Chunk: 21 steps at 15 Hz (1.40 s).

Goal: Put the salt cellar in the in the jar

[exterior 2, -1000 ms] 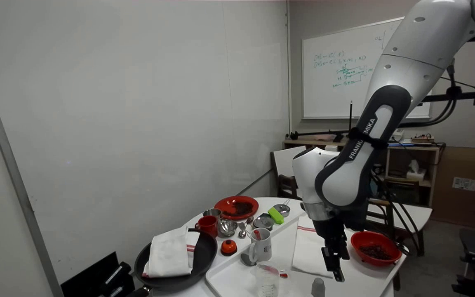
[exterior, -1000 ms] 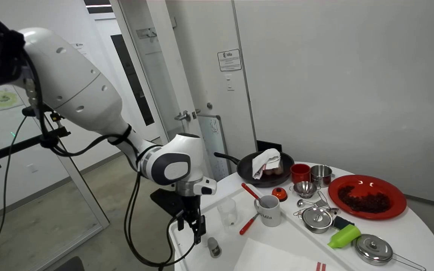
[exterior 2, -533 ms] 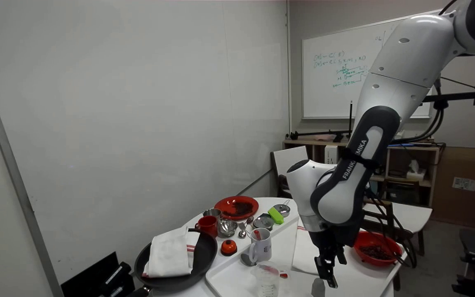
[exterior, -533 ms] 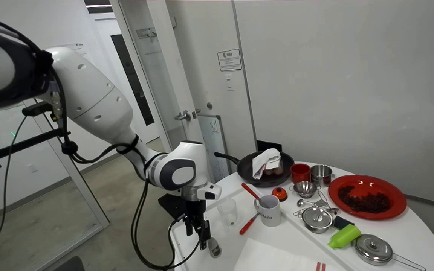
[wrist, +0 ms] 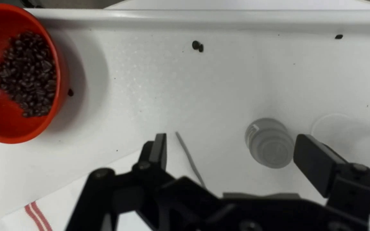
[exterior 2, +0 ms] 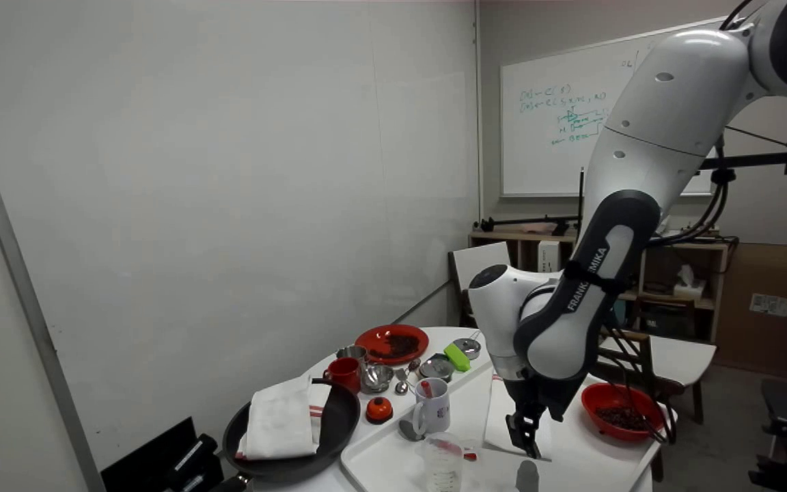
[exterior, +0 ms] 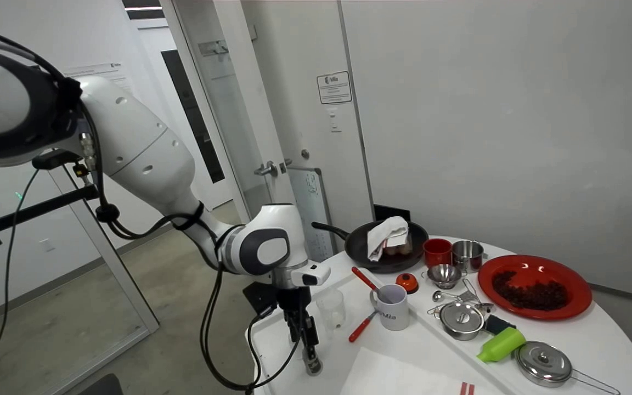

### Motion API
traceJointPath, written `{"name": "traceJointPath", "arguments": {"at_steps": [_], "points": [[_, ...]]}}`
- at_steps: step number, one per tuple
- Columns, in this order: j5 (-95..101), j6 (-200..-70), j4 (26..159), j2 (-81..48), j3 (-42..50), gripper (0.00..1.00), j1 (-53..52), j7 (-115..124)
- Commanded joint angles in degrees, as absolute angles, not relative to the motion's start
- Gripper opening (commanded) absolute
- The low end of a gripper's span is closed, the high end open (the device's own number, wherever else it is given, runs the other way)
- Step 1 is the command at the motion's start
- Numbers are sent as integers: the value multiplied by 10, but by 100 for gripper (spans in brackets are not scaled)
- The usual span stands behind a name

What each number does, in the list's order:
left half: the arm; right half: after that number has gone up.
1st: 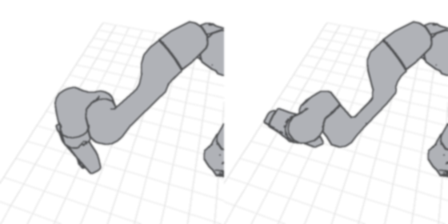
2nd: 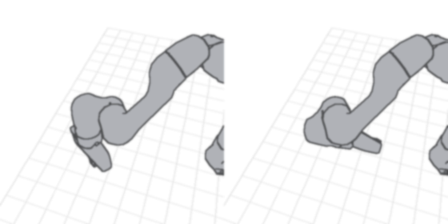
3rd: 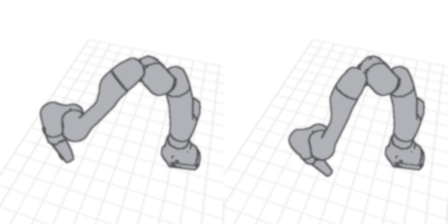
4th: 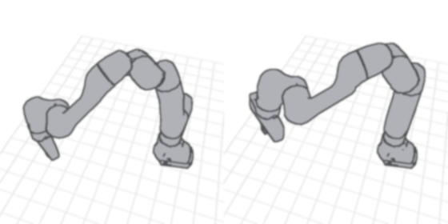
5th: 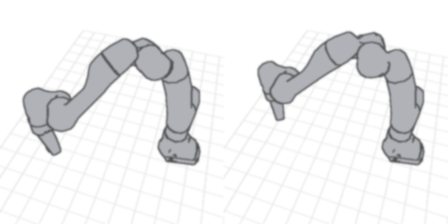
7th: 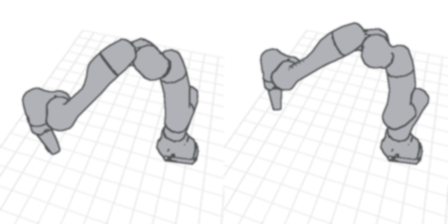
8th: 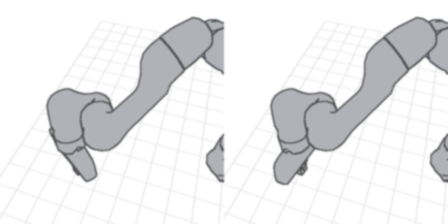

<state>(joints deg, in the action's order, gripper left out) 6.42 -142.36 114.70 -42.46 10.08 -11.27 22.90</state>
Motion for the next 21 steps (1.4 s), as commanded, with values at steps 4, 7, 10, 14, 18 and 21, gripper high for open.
{"name": "traceJointPath", "arguments": {"at_steps": [4, 7, 10, 14, 18, 21], "points": [[18, -1412, 1143, -411, 40, 100, -59, 159], [32, -1424, 1141, -422, 54, 100, -75, 183], [39, -1410, 1109, -461, 69, 100, -88, 209], [58, -1426, 1071, -516, 103, 100, -130, 271], [53, -1421, 1034, -553, 110, 100, -147, 284], [49, -1420, 1015, -568, 109, 75, -149, 283]]}}
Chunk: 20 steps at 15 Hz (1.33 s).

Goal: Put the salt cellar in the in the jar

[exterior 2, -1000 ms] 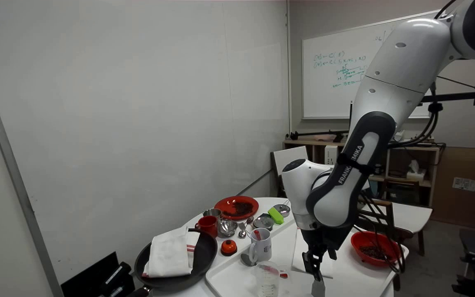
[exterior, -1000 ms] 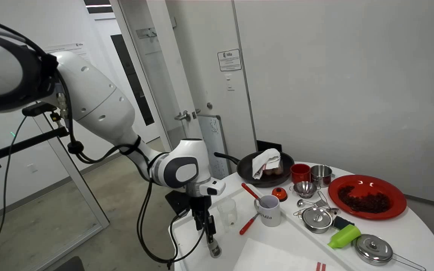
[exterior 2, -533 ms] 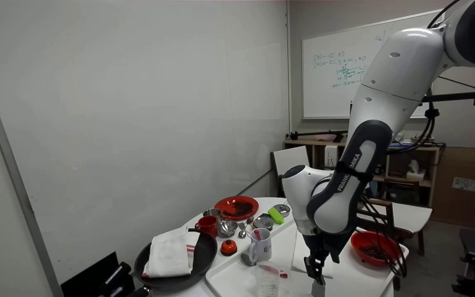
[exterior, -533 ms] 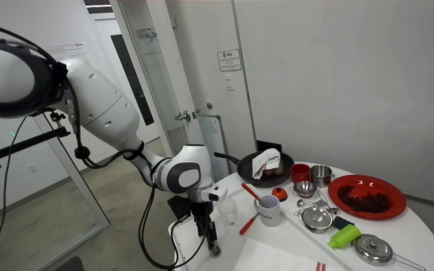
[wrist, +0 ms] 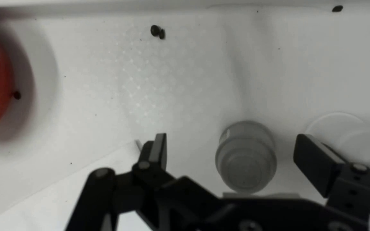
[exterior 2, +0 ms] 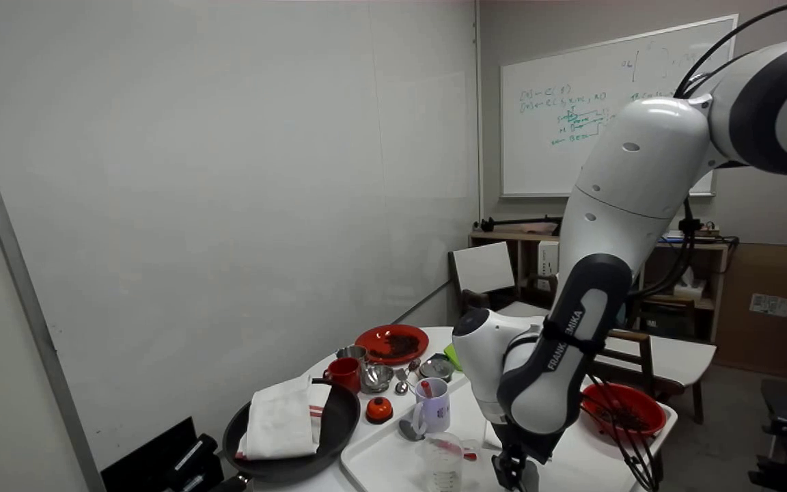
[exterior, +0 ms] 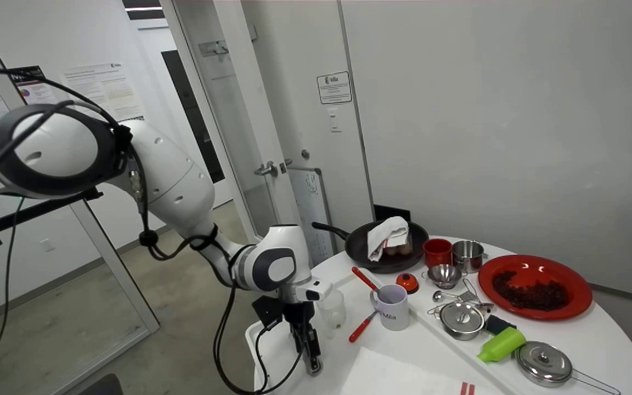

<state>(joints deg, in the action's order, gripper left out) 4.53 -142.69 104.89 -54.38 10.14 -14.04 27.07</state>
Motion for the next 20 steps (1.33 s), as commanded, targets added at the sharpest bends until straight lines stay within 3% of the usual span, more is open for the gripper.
{"name": "traceJointPath", "arguments": {"at_steps": [1, 8, 20], "points": [[48, -1420, 1010, -571, 108, 74, -149, 281], [44, -1418, 994, -576, 106, 22, -141, 276], [48, -1402, 1039, -503, 95, 20, -130, 238]]}}
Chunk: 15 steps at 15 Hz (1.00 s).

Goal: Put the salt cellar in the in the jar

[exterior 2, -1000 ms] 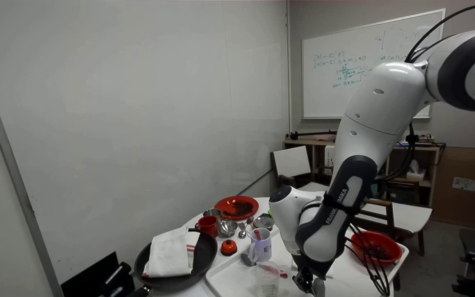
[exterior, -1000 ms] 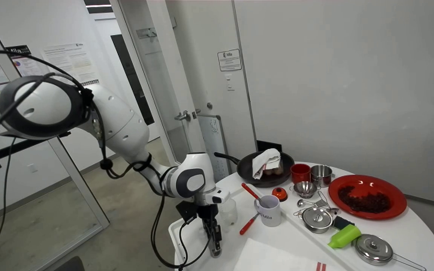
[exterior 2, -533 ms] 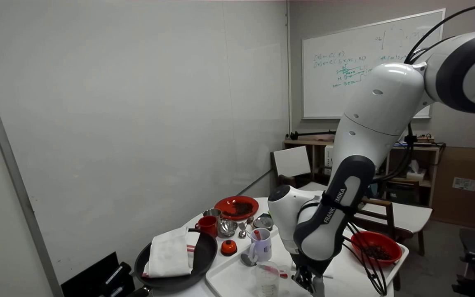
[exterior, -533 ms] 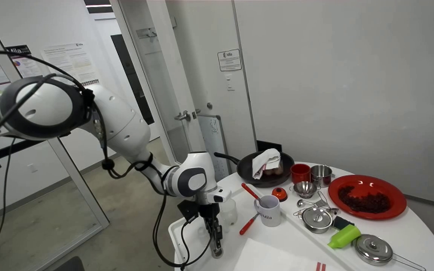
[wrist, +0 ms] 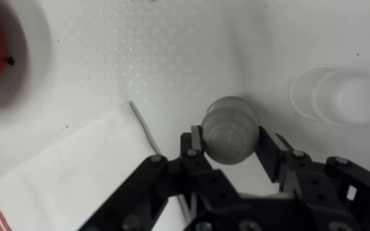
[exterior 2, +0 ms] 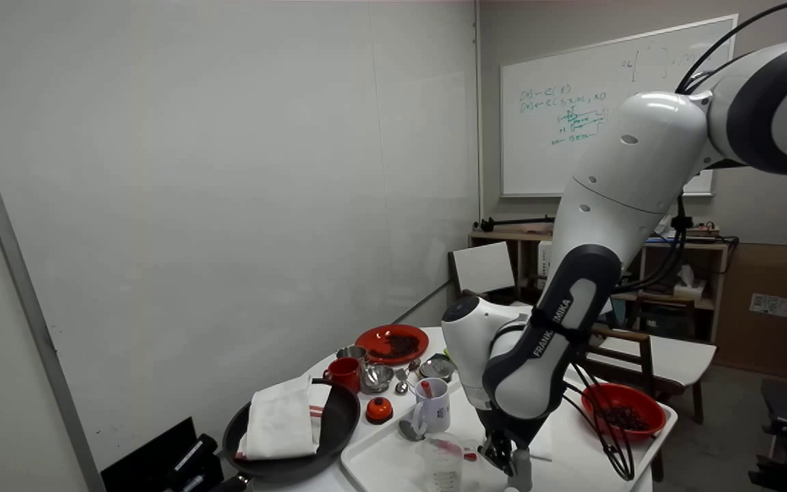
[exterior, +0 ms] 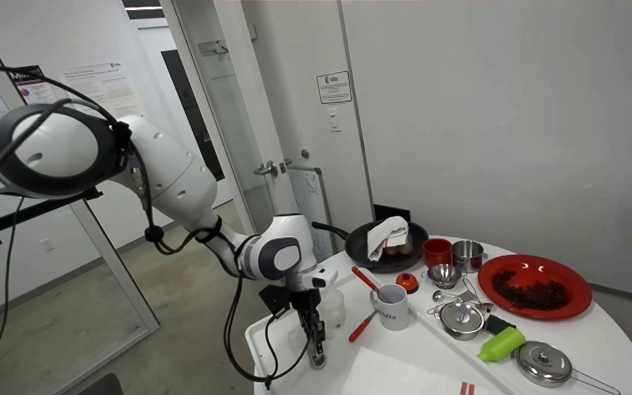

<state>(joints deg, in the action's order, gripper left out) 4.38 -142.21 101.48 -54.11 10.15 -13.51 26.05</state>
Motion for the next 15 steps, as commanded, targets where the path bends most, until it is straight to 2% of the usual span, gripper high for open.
{"name": "traceJointPath", "arguments": {"at_steps": [1, 8, 15], "points": [[51, -1391, 1038, -497, 95, 20, -131, 232], [113, -1240, 979, -482, 89, 20, -144, 186], [166, -1155, 882, -501, 69, 20, -150, 176]]}}
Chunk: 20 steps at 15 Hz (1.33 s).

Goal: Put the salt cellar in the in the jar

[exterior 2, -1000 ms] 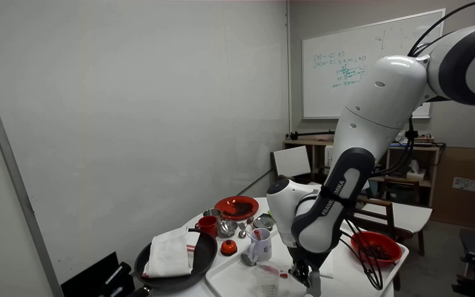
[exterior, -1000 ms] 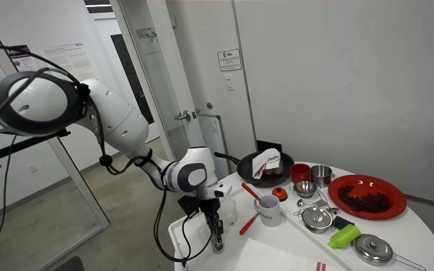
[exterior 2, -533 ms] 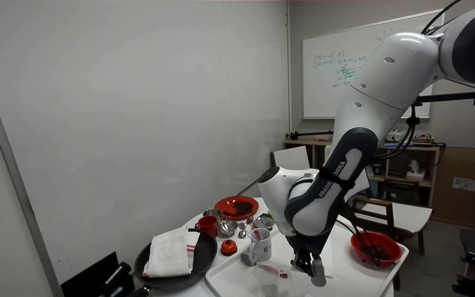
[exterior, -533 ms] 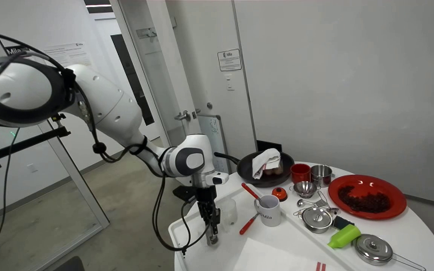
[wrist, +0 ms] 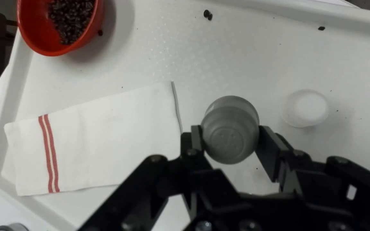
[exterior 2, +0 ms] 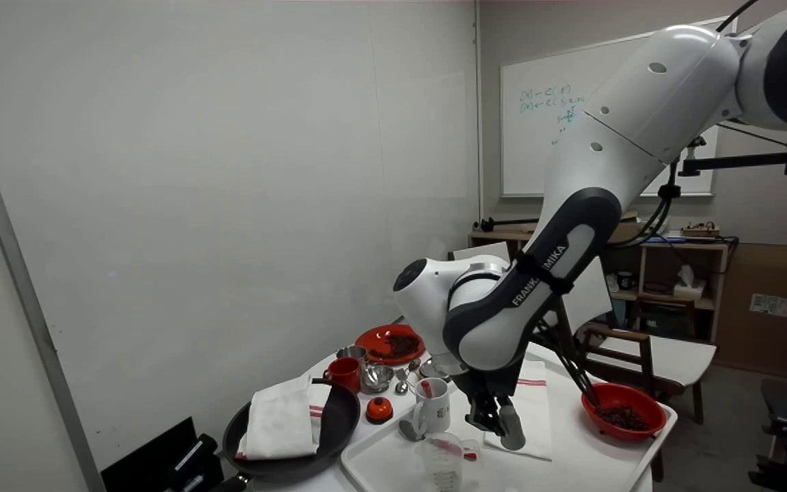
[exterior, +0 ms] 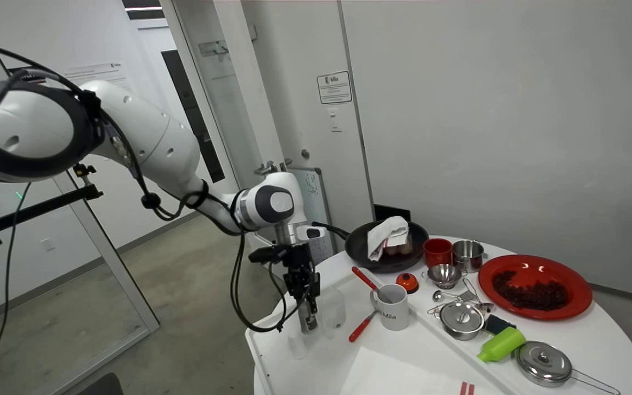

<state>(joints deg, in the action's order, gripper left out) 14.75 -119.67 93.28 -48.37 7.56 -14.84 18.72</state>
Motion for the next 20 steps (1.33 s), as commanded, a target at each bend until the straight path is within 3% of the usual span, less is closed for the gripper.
{"name": "traceJointPath", "arguments": {"at_steps": [1, 20], "points": [[169, -1148, 868, -505, 67, 20, -149, 175], [141, -1077, 574, -677, 53, 20, -137, 188]]}}
